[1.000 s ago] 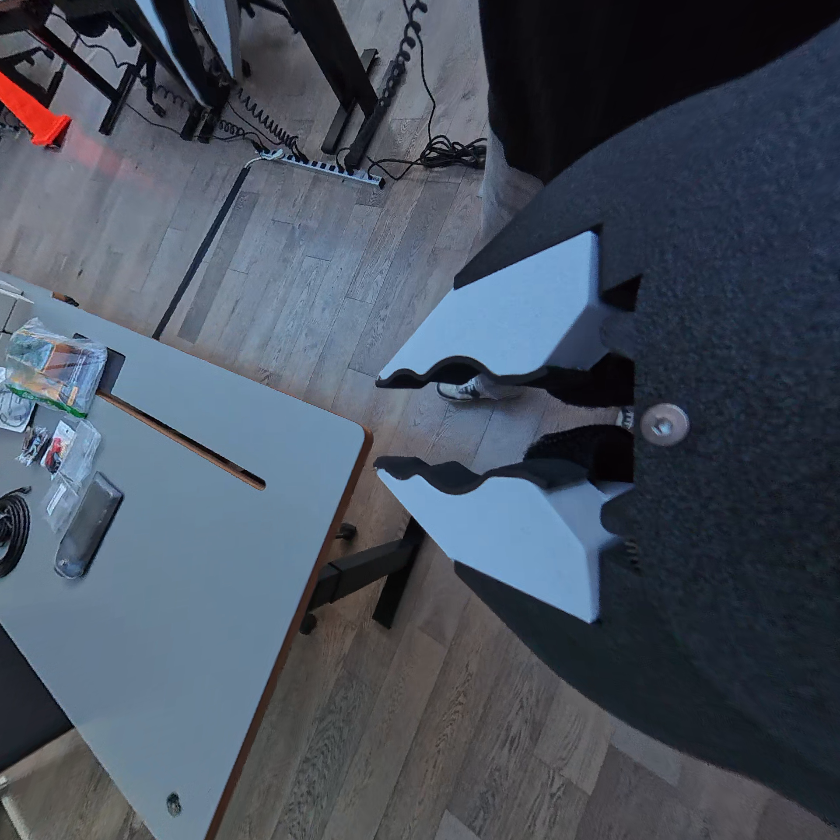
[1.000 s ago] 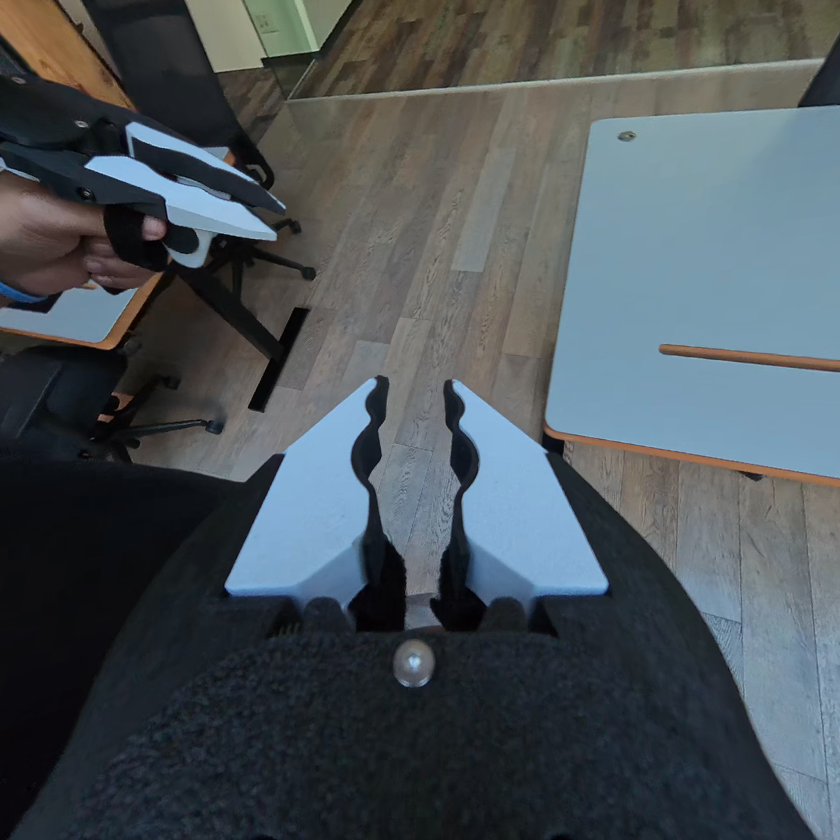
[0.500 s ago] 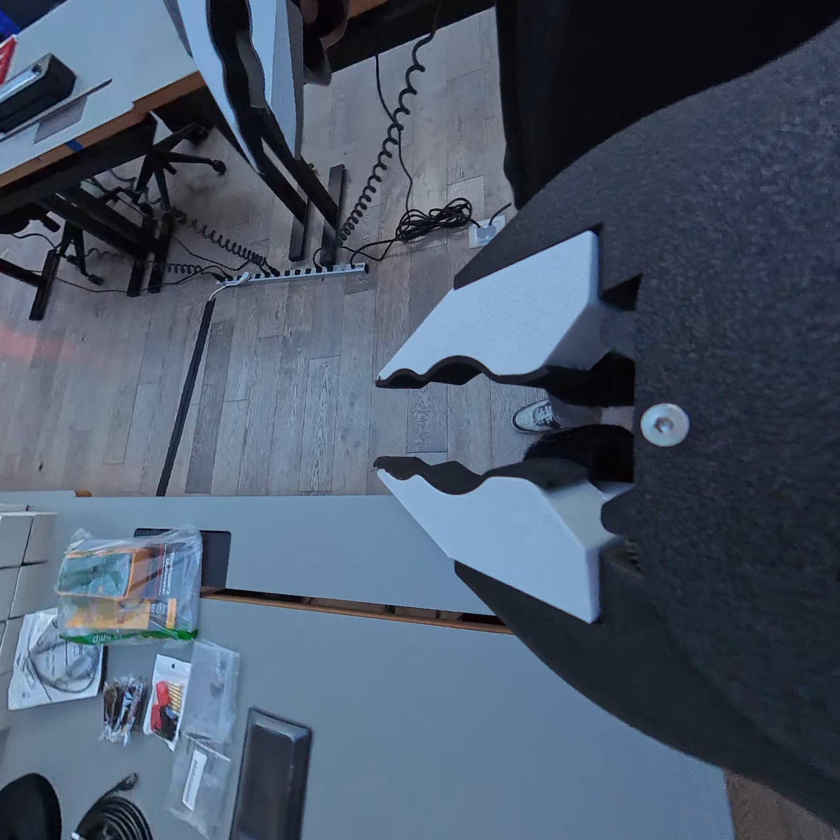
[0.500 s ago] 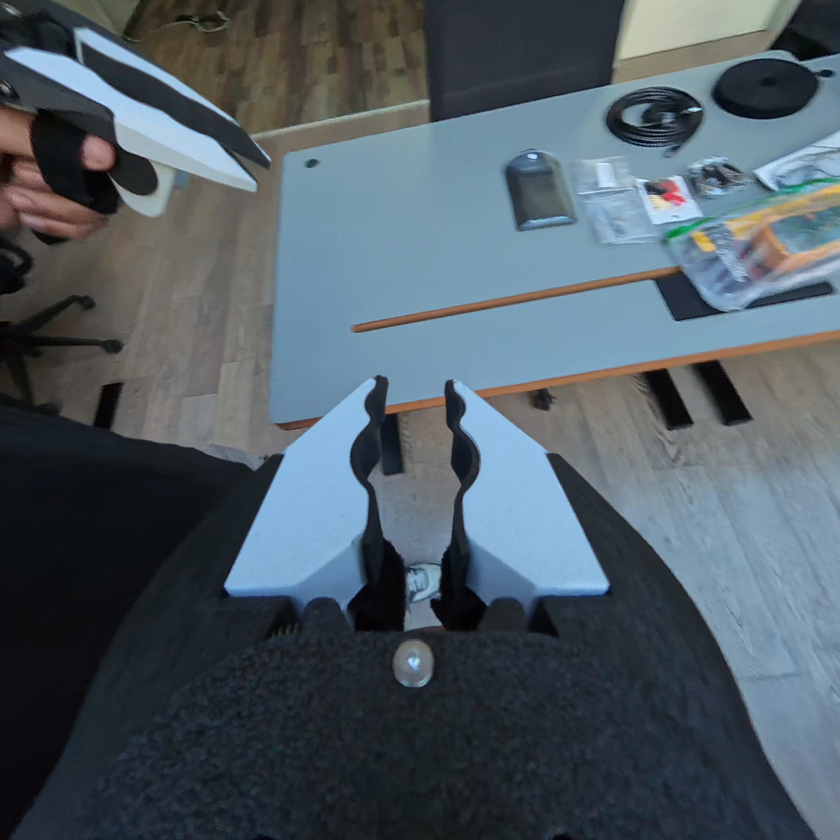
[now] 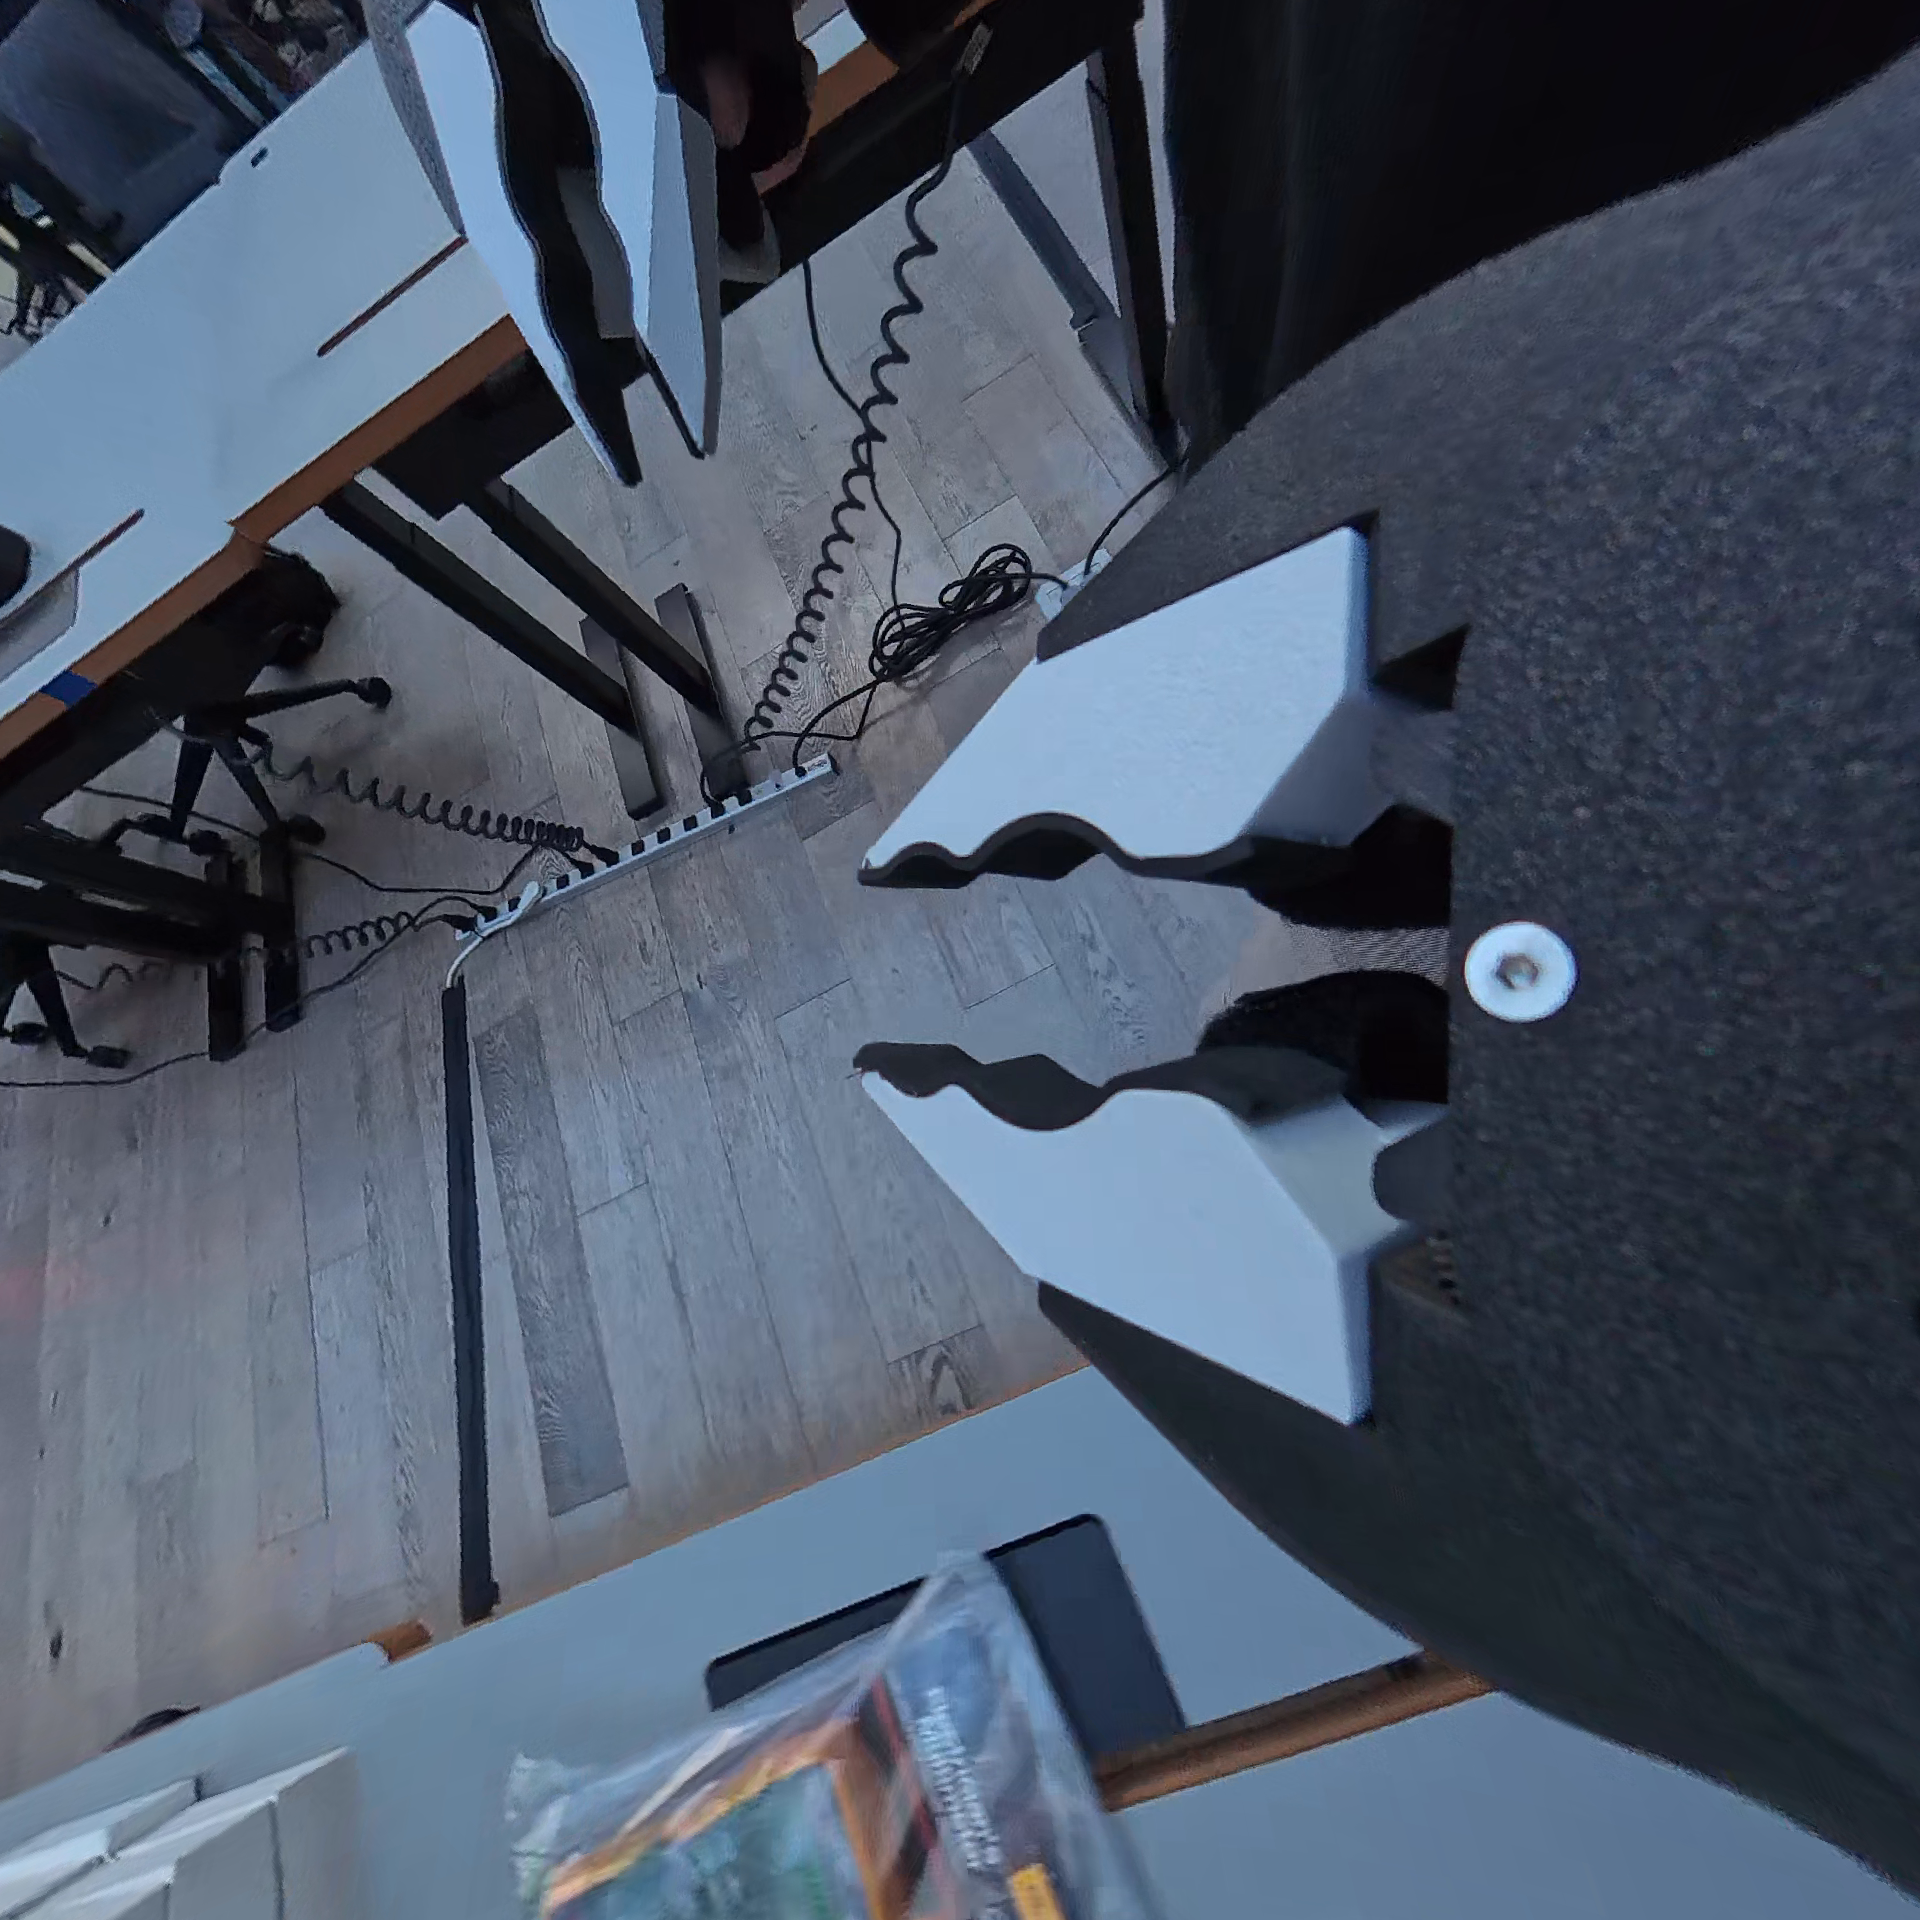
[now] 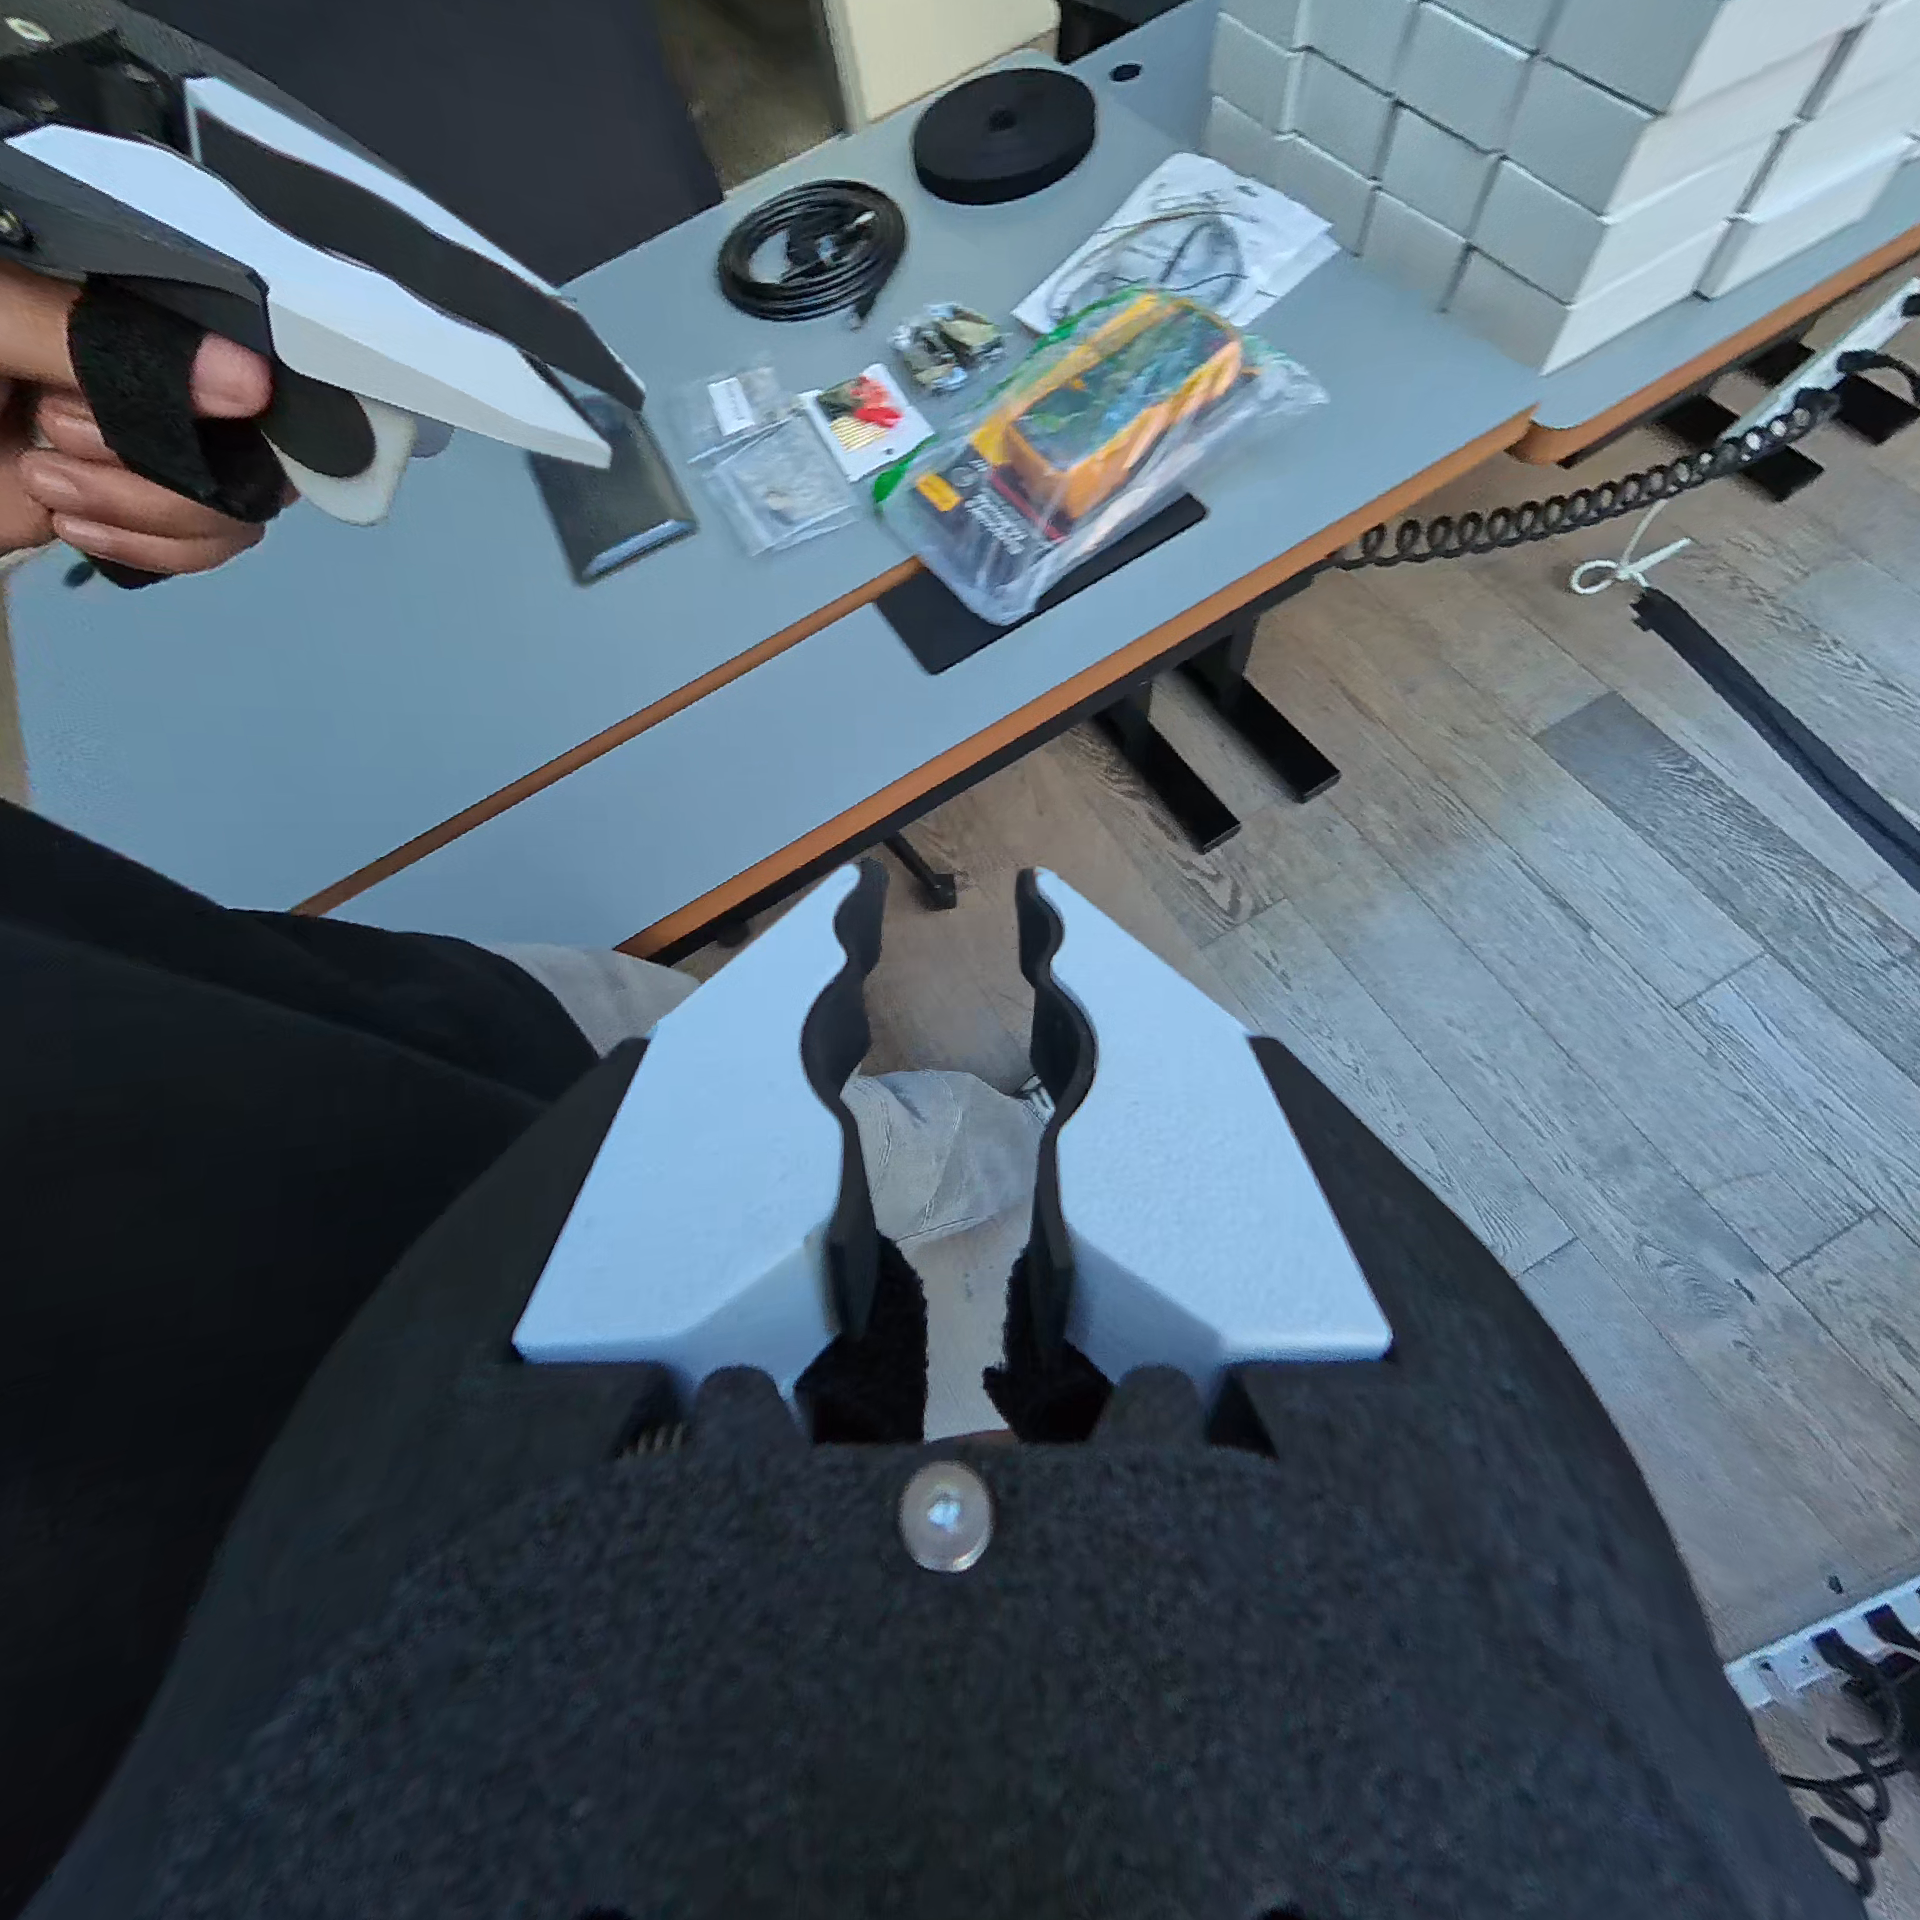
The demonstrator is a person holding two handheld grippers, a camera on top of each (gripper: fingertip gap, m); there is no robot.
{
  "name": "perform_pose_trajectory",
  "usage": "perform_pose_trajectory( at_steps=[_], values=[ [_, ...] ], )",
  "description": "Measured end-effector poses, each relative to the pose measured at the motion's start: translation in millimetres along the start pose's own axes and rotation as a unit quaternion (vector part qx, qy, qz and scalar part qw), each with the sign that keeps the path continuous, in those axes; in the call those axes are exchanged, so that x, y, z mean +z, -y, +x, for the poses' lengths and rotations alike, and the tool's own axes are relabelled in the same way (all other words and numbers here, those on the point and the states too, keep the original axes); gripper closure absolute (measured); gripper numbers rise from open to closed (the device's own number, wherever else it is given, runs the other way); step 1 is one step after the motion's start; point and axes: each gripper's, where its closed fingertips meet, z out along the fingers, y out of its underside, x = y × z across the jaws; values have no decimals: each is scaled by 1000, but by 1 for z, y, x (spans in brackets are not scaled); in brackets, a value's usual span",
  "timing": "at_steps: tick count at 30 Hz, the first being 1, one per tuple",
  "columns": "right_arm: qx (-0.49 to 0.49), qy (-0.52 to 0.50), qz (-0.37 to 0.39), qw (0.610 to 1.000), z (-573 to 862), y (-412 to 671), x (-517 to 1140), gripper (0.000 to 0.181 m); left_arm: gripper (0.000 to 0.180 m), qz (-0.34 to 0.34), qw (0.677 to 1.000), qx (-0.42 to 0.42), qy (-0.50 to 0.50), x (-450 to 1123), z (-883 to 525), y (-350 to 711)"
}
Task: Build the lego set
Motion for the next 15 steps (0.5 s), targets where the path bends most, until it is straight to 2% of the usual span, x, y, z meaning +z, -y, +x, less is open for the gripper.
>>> perform_pose_trajectory(
  at_steps=[1,5,9,15],
  values=[
    [10,-5,2,1000,22,7,8,156,152,3,1000,10,-7,19,-10,15],
    [75,-16,3,997,112,53,36,156,151,-4,999,14,-35,88,-52,82],
    [71,-55,29,996,197,112,48,156,151,2,996,23,-85,142,-80,161],
    [101,-83,46,990,312,148,69,156,152,-27,993,75,-89,230,-131,244]
  ],
)
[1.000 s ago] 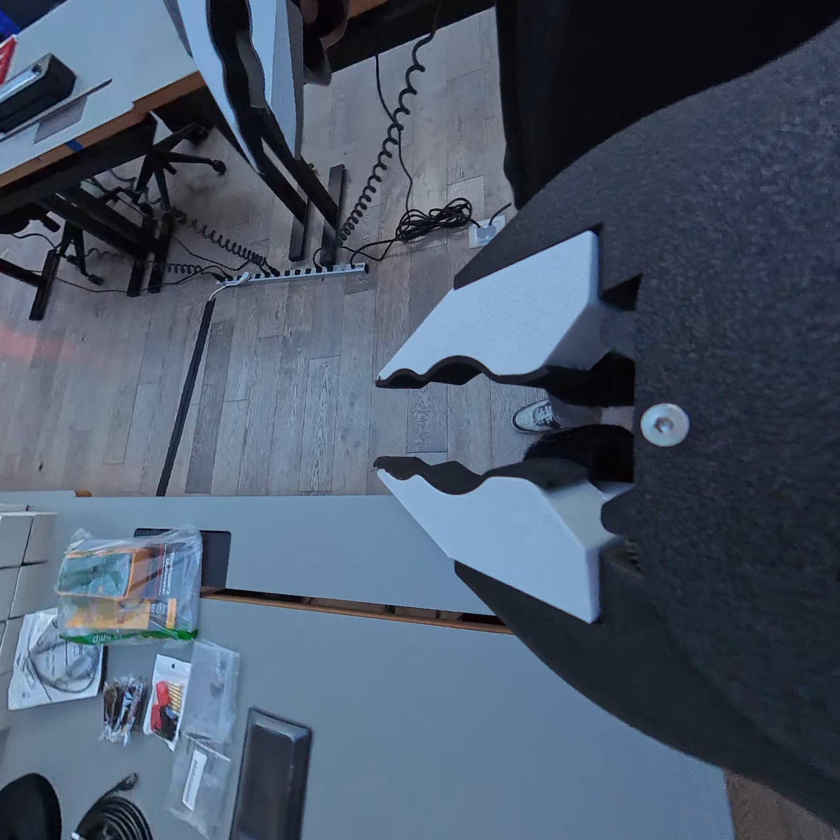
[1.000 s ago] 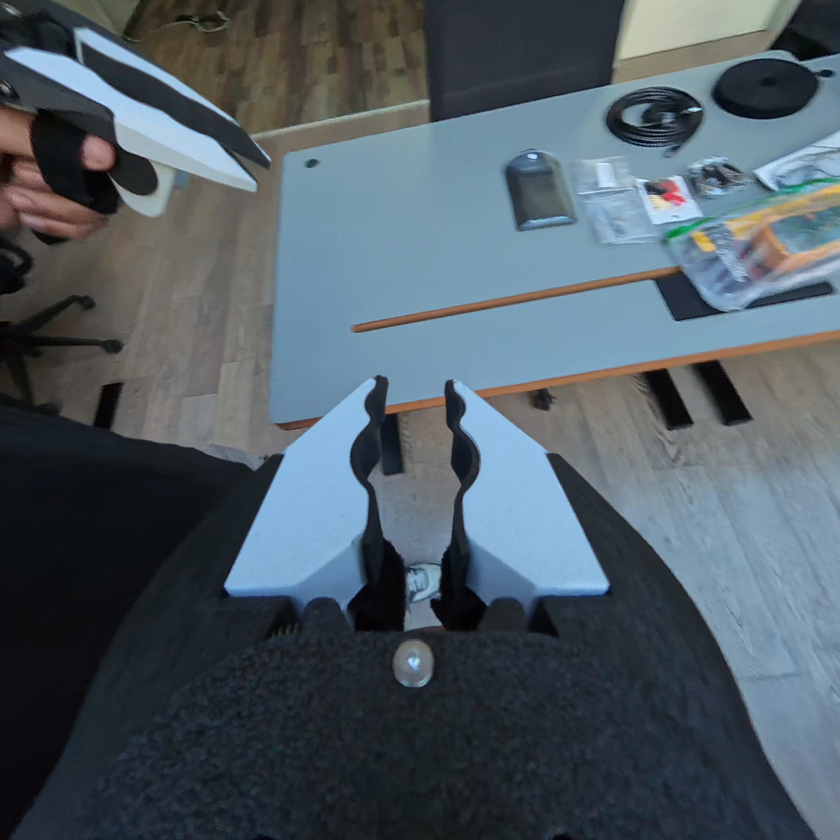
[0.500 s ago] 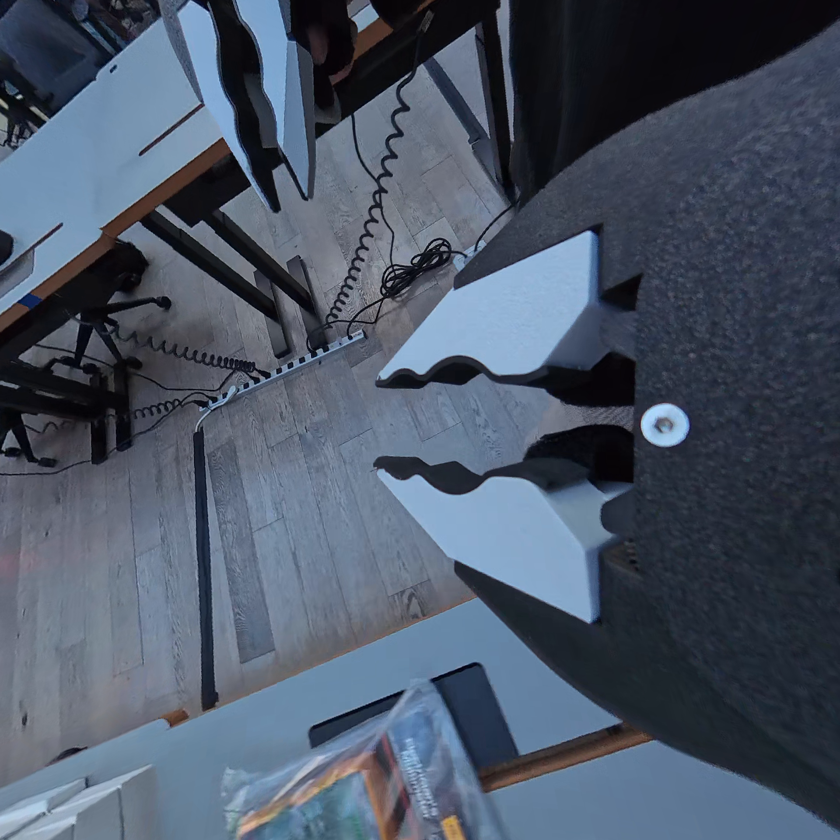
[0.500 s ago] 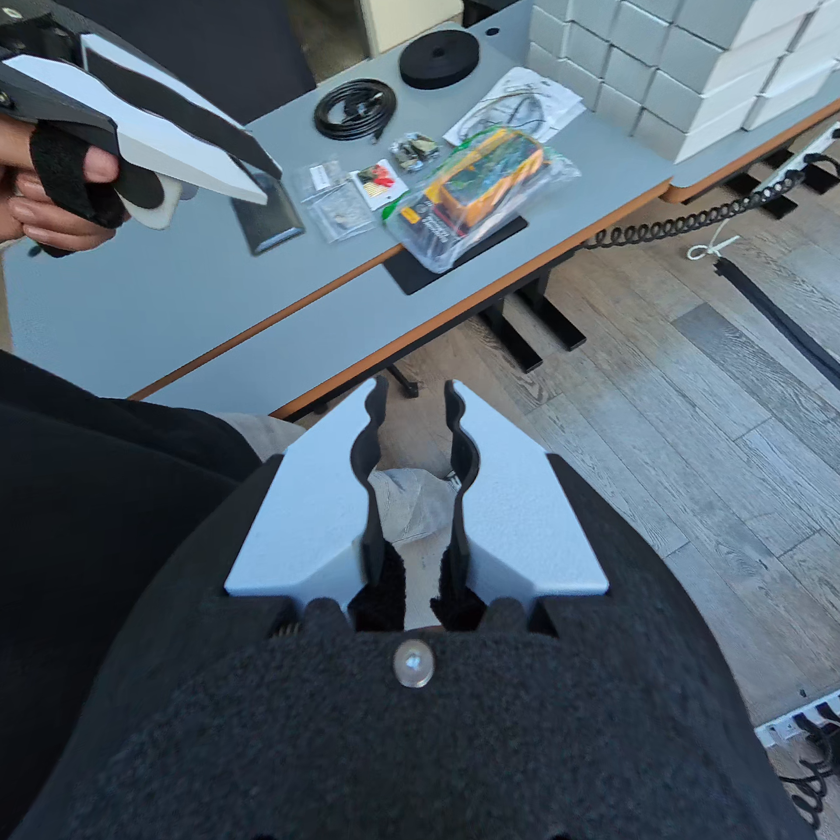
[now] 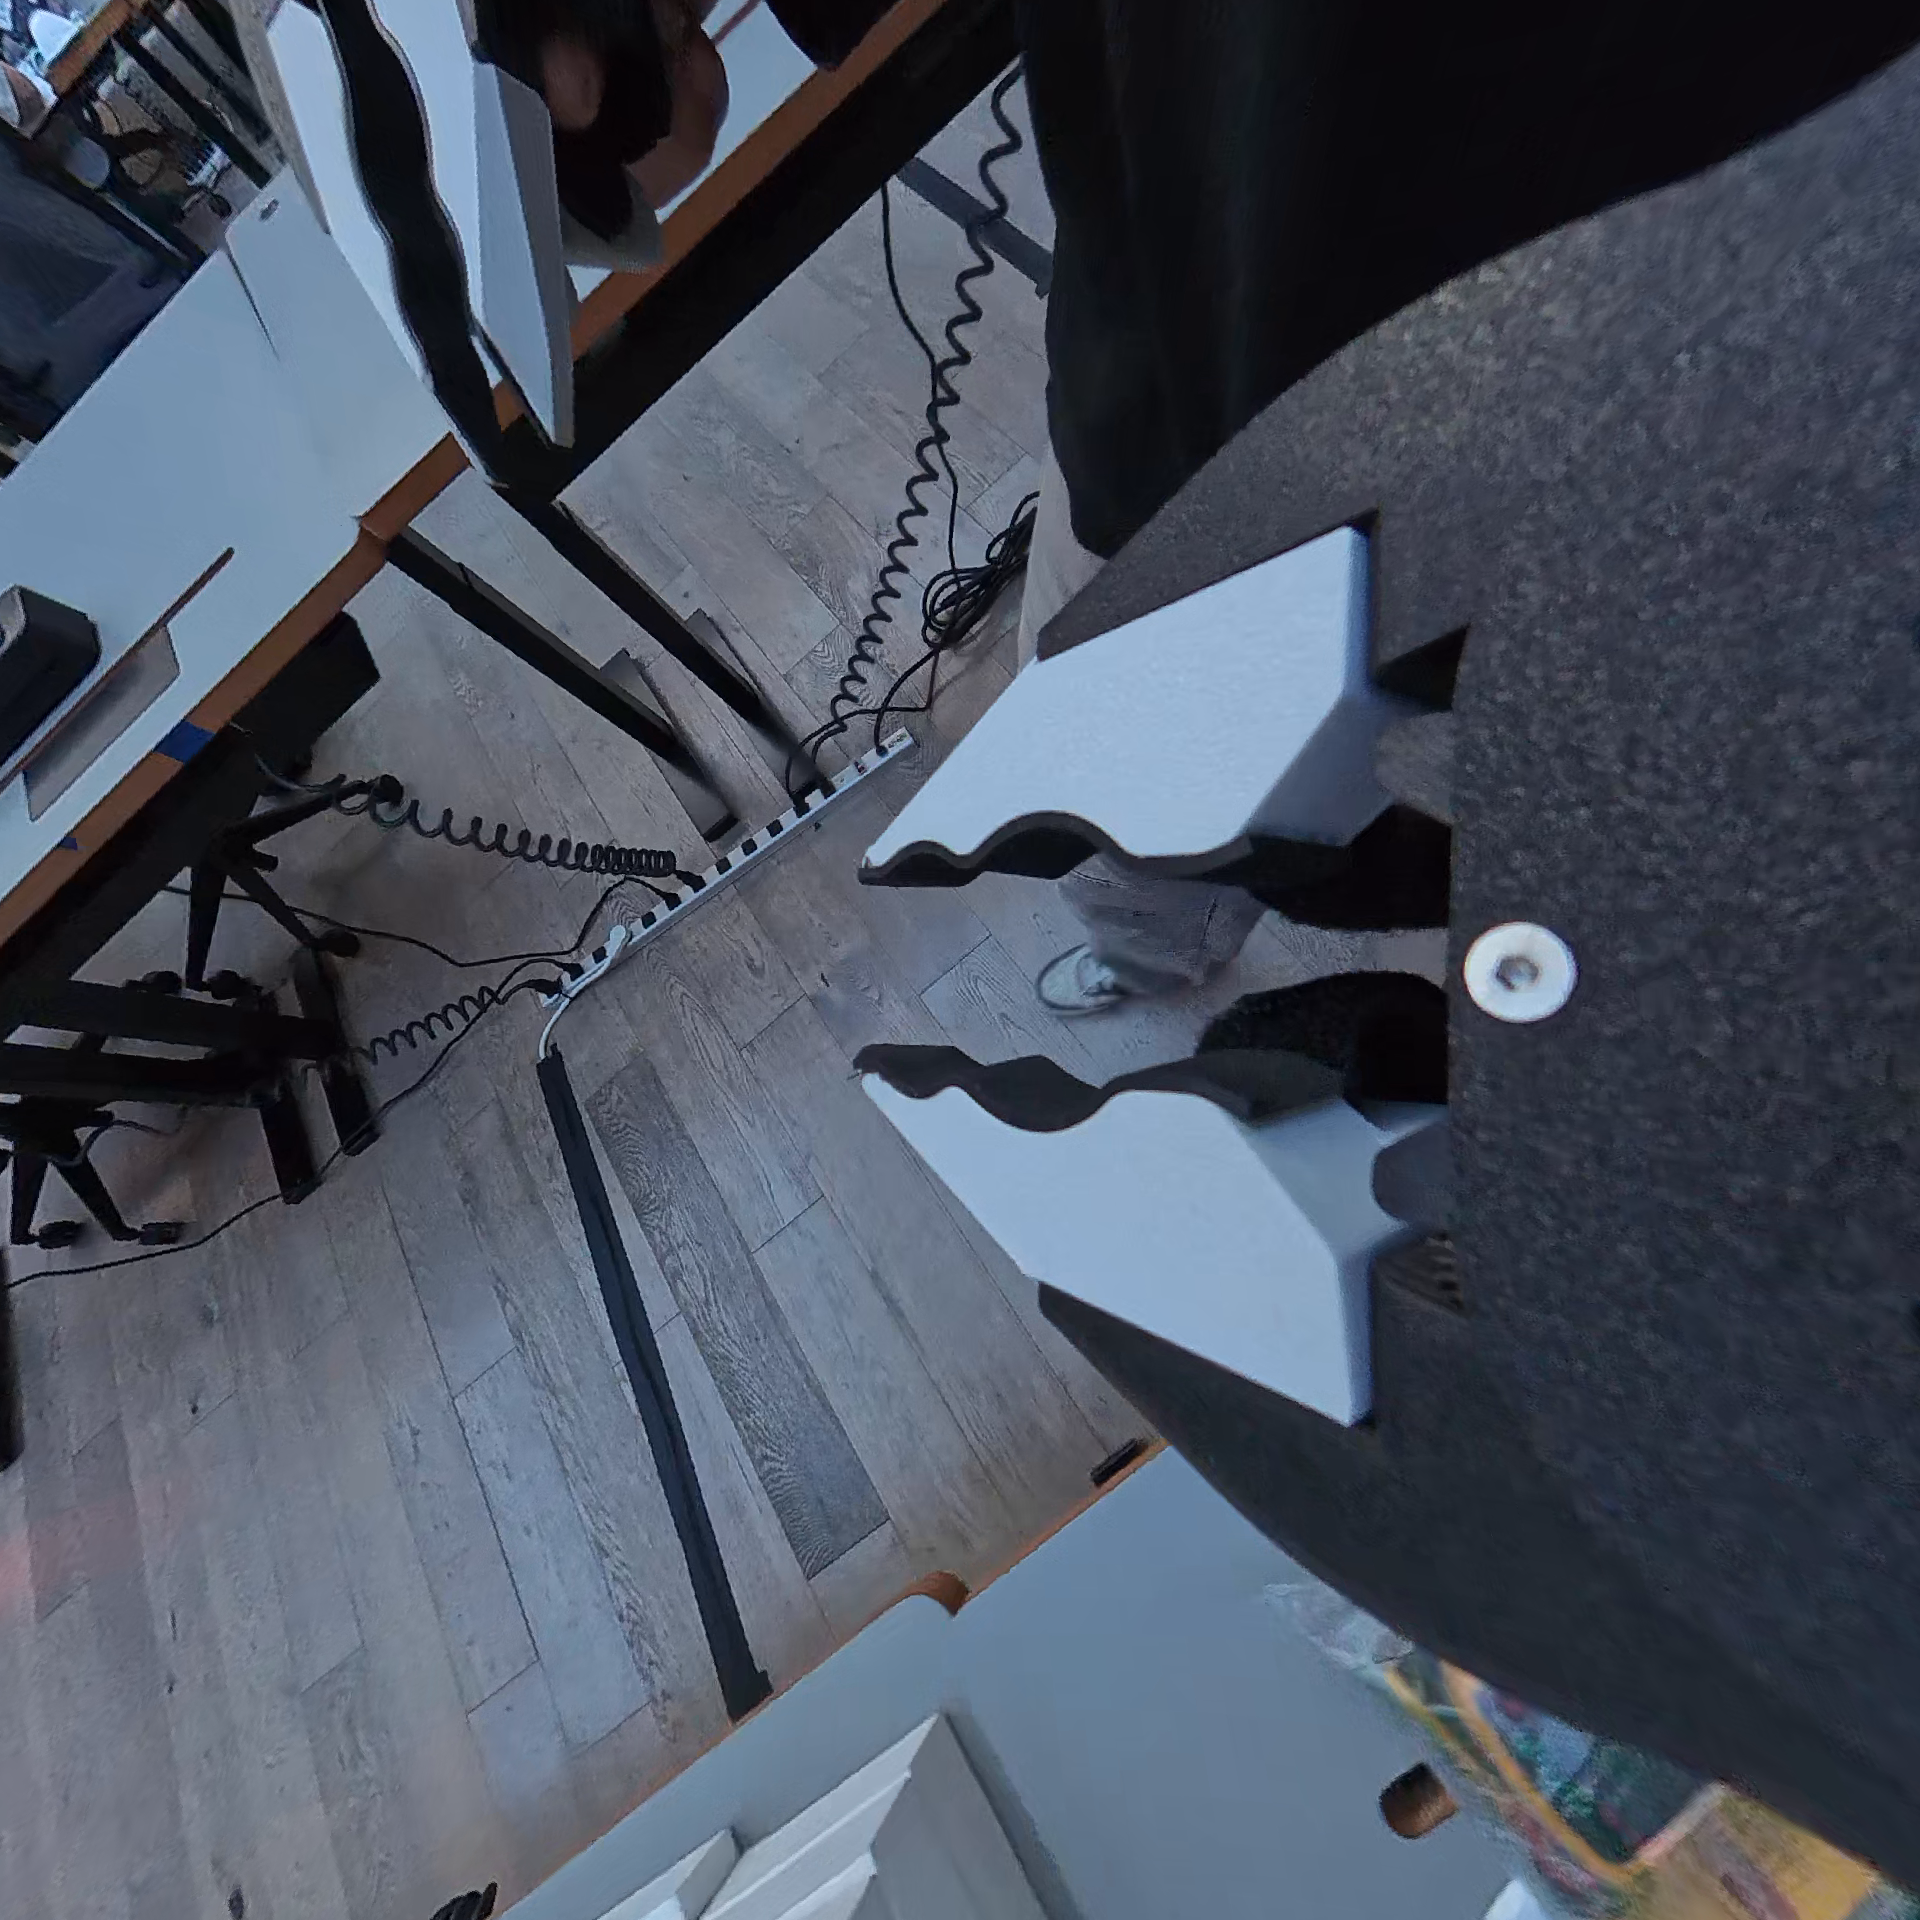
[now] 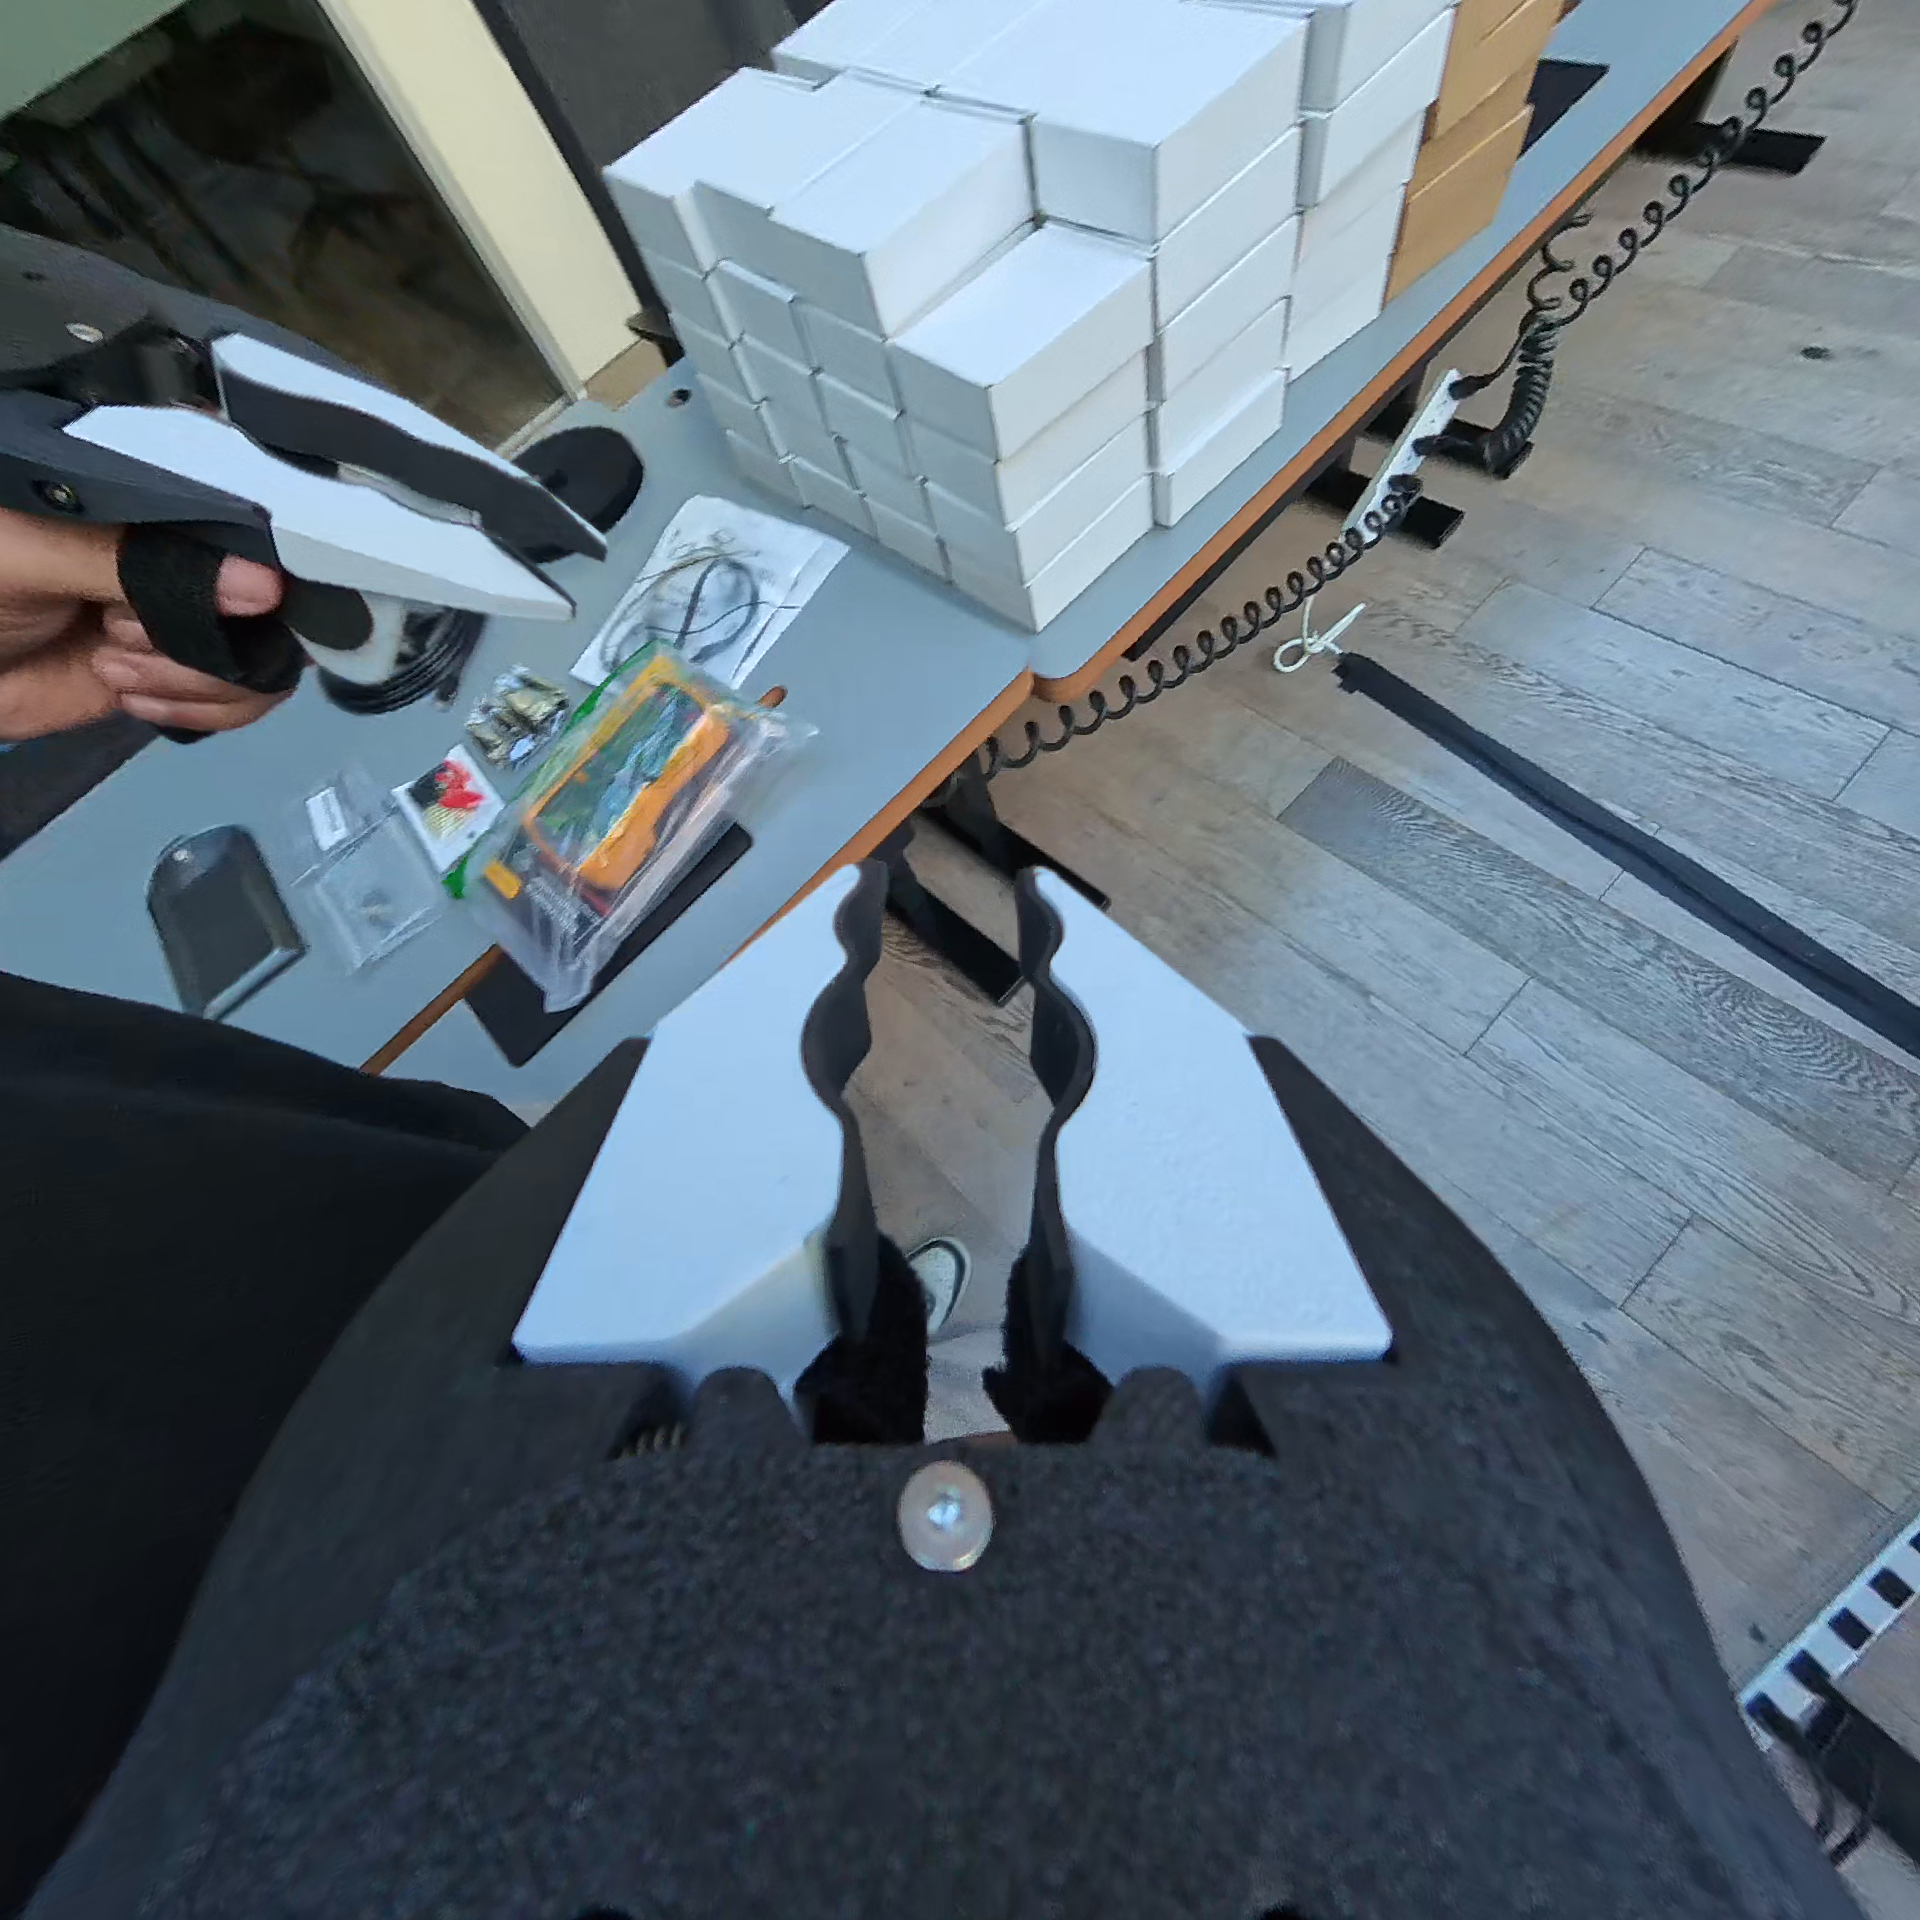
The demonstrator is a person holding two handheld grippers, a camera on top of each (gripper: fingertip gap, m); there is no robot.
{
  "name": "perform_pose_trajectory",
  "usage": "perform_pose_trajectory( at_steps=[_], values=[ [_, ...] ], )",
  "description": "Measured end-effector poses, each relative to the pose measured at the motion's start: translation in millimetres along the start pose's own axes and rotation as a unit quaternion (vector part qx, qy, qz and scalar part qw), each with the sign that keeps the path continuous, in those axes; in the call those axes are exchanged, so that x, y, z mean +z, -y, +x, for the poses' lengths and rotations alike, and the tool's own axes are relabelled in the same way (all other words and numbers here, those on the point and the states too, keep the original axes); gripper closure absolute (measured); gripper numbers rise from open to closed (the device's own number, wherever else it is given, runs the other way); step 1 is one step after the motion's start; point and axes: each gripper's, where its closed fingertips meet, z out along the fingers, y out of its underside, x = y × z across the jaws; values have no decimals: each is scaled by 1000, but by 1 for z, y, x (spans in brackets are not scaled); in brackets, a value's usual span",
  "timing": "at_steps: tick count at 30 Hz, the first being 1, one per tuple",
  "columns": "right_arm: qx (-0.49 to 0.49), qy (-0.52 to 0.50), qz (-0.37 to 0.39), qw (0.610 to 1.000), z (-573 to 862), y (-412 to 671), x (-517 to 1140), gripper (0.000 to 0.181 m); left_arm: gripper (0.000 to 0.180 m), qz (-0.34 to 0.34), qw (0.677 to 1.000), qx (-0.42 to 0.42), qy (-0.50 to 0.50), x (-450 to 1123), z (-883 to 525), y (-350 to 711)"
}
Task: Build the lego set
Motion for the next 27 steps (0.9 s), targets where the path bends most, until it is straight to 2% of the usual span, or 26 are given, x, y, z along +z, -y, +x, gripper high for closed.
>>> perform_pose_trajectory(
  at_steps=[11,15,18,21,27],
  values=[
    [35,-16,1,999,258,60,75,156,152,-18,1000,-4,-9,221,-84,166],
    [40,-15,23,999,352,107,78,157,152,-19,1000,11,-17,283,-91,240],
    [43,-17,-6,999,418,122,93,156,152,-44,999,25,-10,324,-109,270],
    [32,-24,4,999,473,155,112,156,152,-57,998,26,-7,360,-136,295],
    [16,-2,9,1000,559,225,188,156,152,-41,999,10,7,432,-223,360]
  ],
)
